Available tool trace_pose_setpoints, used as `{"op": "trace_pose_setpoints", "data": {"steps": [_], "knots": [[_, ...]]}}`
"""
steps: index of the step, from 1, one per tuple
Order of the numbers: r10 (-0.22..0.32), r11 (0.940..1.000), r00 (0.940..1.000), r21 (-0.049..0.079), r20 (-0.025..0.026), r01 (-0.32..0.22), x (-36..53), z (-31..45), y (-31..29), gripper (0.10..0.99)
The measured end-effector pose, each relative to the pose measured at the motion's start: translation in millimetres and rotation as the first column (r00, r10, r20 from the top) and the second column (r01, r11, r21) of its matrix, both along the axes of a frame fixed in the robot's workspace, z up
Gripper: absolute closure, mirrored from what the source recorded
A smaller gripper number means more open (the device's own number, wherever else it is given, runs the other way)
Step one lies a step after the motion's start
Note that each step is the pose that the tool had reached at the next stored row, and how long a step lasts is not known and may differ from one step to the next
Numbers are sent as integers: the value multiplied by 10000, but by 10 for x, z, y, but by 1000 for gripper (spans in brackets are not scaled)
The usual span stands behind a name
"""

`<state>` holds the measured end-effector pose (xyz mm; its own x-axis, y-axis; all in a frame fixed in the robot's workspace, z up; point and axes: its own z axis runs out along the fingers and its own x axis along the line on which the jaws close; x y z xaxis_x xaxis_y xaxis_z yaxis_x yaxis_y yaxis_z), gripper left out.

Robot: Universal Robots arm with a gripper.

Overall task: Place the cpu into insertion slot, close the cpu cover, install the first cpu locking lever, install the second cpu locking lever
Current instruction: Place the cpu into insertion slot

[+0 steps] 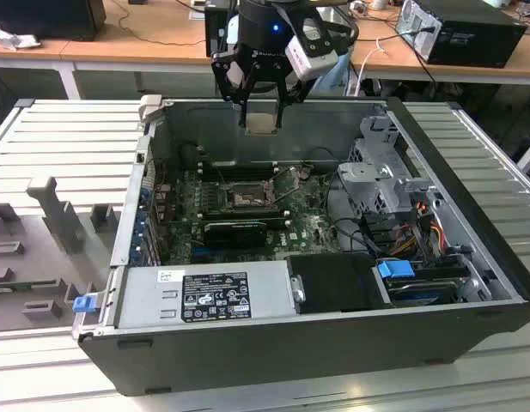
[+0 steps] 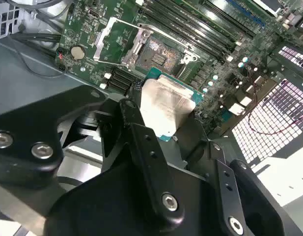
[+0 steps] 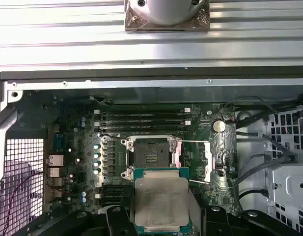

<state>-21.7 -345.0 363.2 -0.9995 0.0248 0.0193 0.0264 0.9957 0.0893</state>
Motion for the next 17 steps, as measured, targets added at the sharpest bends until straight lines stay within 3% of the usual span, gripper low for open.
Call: {"op": "trace_pose_setpoints", "data": {"steps": [17], "knots": [[-313,9995,9995,0,0,313,0,0,0,553]]}}
